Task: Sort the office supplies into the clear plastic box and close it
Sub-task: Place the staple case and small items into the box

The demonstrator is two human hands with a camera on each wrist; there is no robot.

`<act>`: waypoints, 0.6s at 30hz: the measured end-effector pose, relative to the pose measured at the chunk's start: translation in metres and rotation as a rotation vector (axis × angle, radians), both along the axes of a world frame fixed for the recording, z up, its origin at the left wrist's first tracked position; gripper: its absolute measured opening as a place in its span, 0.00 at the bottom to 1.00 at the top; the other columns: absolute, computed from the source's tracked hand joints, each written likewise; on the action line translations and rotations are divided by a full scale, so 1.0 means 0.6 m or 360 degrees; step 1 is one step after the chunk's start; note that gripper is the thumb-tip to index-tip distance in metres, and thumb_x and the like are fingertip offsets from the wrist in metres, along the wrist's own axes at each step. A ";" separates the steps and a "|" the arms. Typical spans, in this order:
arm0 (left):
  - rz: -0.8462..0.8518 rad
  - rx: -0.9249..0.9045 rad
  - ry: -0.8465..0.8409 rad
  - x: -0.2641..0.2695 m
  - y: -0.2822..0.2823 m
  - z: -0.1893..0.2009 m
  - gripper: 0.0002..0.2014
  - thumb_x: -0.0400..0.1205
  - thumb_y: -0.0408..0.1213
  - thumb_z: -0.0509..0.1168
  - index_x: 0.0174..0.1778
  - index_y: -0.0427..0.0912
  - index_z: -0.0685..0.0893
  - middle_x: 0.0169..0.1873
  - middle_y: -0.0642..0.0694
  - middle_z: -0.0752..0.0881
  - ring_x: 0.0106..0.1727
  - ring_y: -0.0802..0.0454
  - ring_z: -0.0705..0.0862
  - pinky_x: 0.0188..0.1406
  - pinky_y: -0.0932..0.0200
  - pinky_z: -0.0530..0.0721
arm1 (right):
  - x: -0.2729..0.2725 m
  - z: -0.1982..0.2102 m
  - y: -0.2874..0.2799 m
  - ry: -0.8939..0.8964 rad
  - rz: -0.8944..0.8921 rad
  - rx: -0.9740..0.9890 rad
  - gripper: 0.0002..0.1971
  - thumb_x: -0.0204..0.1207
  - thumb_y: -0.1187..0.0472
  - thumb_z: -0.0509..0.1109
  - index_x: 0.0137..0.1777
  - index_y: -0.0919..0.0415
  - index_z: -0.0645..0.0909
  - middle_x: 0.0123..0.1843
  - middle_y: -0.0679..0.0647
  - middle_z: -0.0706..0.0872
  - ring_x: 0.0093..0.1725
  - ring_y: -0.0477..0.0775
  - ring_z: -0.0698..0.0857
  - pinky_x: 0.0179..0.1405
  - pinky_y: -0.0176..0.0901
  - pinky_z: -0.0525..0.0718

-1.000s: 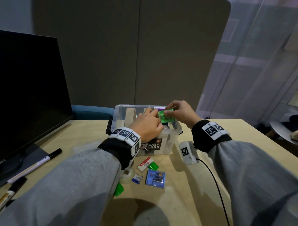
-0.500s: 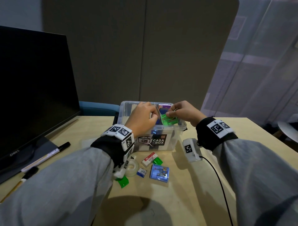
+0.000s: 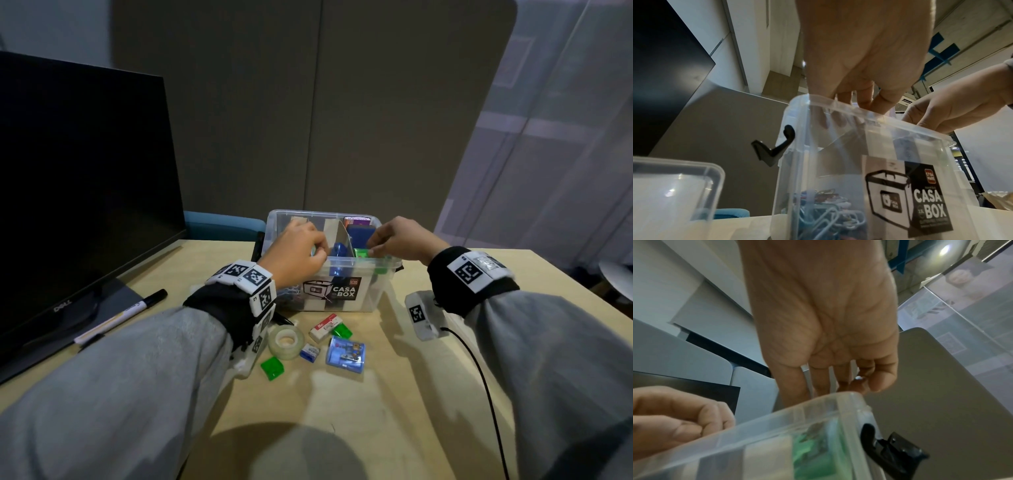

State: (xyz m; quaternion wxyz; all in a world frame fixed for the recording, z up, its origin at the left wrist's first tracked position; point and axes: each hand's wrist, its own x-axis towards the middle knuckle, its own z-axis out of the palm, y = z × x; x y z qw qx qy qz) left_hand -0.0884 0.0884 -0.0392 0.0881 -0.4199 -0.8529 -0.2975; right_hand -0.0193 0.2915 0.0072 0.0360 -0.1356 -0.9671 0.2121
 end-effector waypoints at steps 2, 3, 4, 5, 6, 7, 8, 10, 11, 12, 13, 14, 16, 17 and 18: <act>-0.0024 -0.0010 -0.0015 0.002 -0.007 0.000 0.07 0.85 0.37 0.60 0.50 0.45 0.84 0.51 0.51 0.79 0.57 0.57 0.71 0.59 0.59 0.70 | 0.001 0.001 -0.002 0.0033 -0.0015 -0.0001 0.08 0.77 0.59 0.74 0.54 0.57 0.87 0.51 0.50 0.86 0.52 0.48 0.83 0.48 0.39 0.77; -0.0039 -0.0007 -0.0025 0.004 -0.010 0.000 0.06 0.85 0.36 0.60 0.51 0.46 0.83 0.52 0.51 0.79 0.57 0.57 0.72 0.59 0.60 0.71 | 0.001 0.000 -0.003 0.0053 -0.0024 -0.0003 0.07 0.77 0.59 0.74 0.53 0.57 0.87 0.51 0.51 0.86 0.52 0.49 0.83 0.47 0.38 0.78; -0.0056 0.0006 -0.0031 0.006 -0.014 0.000 0.06 0.85 0.36 0.61 0.53 0.46 0.83 0.53 0.52 0.80 0.57 0.58 0.72 0.58 0.61 0.71 | 0.001 -0.001 -0.004 0.0069 -0.0036 -0.0001 0.06 0.77 0.58 0.74 0.52 0.57 0.87 0.51 0.51 0.87 0.52 0.49 0.84 0.48 0.39 0.80; -0.0076 0.0025 -0.0032 0.009 -0.019 0.000 0.07 0.84 0.36 0.62 0.55 0.47 0.82 0.54 0.52 0.79 0.58 0.58 0.73 0.58 0.63 0.70 | 0.001 -0.003 -0.007 0.0079 -0.0044 0.0010 0.06 0.77 0.58 0.74 0.51 0.57 0.87 0.51 0.52 0.87 0.51 0.49 0.84 0.48 0.39 0.81; -0.0099 0.0048 -0.0027 0.014 -0.025 0.000 0.08 0.84 0.35 0.62 0.57 0.47 0.81 0.55 0.52 0.79 0.59 0.59 0.73 0.58 0.64 0.70 | 0.001 -0.003 -0.011 0.0086 -0.0050 0.0027 0.06 0.77 0.58 0.73 0.51 0.57 0.87 0.50 0.52 0.87 0.50 0.49 0.85 0.48 0.38 0.81; -0.0120 0.0075 -0.0017 0.018 -0.032 0.002 0.09 0.84 0.34 0.63 0.58 0.46 0.81 0.56 0.53 0.79 0.60 0.59 0.73 0.58 0.65 0.70 | 0.002 -0.003 -0.016 0.0095 -0.0054 0.0052 0.06 0.78 0.58 0.73 0.52 0.58 0.87 0.50 0.52 0.87 0.50 0.49 0.85 0.47 0.38 0.81; -0.0133 0.0102 -0.0002 0.022 -0.040 0.004 0.09 0.84 0.34 0.63 0.59 0.46 0.80 0.57 0.53 0.78 0.60 0.60 0.74 0.58 0.65 0.71 | 0.003 -0.003 -0.022 0.0113 -0.0058 0.0083 0.06 0.78 0.59 0.73 0.52 0.59 0.87 0.49 0.52 0.87 0.50 0.49 0.85 0.46 0.38 0.82; -0.0135 0.0124 0.0035 0.029 -0.059 0.010 0.10 0.83 0.33 0.63 0.60 0.46 0.80 0.56 0.55 0.77 0.59 0.60 0.74 0.57 0.66 0.72 | 0.005 -0.002 -0.035 0.0173 -0.0056 0.0147 0.06 0.78 0.59 0.72 0.51 0.60 0.86 0.48 0.54 0.87 0.48 0.50 0.85 0.44 0.38 0.82; -0.0132 0.0122 0.0056 0.032 -0.070 0.014 0.10 0.84 0.33 0.63 0.60 0.45 0.80 0.55 0.56 0.77 0.58 0.61 0.75 0.56 0.66 0.72 | 0.006 -0.002 -0.043 0.0220 -0.0050 0.0176 0.05 0.79 0.59 0.71 0.50 0.60 0.85 0.47 0.54 0.87 0.46 0.50 0.85 0.42 0.37 0.81; -0.0129 0.0121 0.0074 0.033 -0.081 0.017 0.10 0.84 0.33 0.63 0.59 0.45 0.80 0.55 0.56 0.77 0.58 0.61 0.75 0.55 0.67 0.72 | 0.006 -0.001 -0.052 0.0286 -0.0040 0.0203 0.05 0.79 0.59 0.71 0.50 0.60 0.84 0.47 0.54 0.86 0.45 0.49 0.84 0.40 0.37 0.81; -0.0121 0.0123 0.0087 0.033 -0.093 0.019 0.09 0.84 0.33 0.63 0.59 0.46 0.81 0.54 0.57 0.76 0.57 0.61 0.75 0.54 0.68 0.72 | 0.005 -0.002 -0.061 0.0371 -0.0019 0.0222 0.05 0.79 0.60 0.71 0.51 0.60 0.84 0.47 0.54 0.86 0.45 0.49 0.84 0.41 0.37 0.82; -0.0104 0.0124 0.0096 0.033 -0.105 0.020 0.08 0.84 0.34 0.63 0.58 0.46 0.81 0.53 0.57 0.76 0.55 0.62 0.75 0.52 0.69 0.72 | 0.004 -0.003 -0.072 0.0466 0.0013 0.0230 0.05 0.78 0.61 0.71 0.51 0.60 0.85 0.48 0.54 0.86 0.46 0.50 0.84 0.45 0.40 0.84; -0.0059 0.0122 0.0107 0.032 -0.130 0.022 0.07 0.84 0.34 0.63 0.56 0.47 0.81 0.51 0.56 0.77 0.51 0.63 0.75 0.49 0.68 0.72 | 0.000 -0.007 -0.097 0.0638 0.0108 0.0231 0.06 0.78 0.62 0.70 0.52 0.60 0.85 0.50 0.54 0.84 0.47 0.51 0.84 0.50 0.44 0.85; -0.0030 0.0124 0.0112 0.031 -0.143 0.022 0.07 0.83 0.34 0.64 0.55 0.48 0.82 0.50 0.55 0.78 0.50 0.62 0.76 0.49 0.66 0.74 | -0.002 -0.010 -0.113 0.0701 0.0169 0.0241 0.06 0.78 0.62 0.70 0.52 0.60 0.85 0.49 0.54 0.83 0.47 0.51 0.83 0.50 0.43 0.84; 0.0004 0.0130 0.0119 0.029 -0.157 0.021 0.06 0.83 0.34 0.64 0.53 0.48 0.82 0.50 0.53 0.79 0.50 0.60 0.77 0.50 0.63 0.75 | -0.005 -0.012 -0.129 0.0754 0.0239 0.0265 0.05 0.78 0.62 0.70 0.51 0.59 0.85 0.48 0.53 0.83 0.47 0.51 0.82 0.49 0.42 0.82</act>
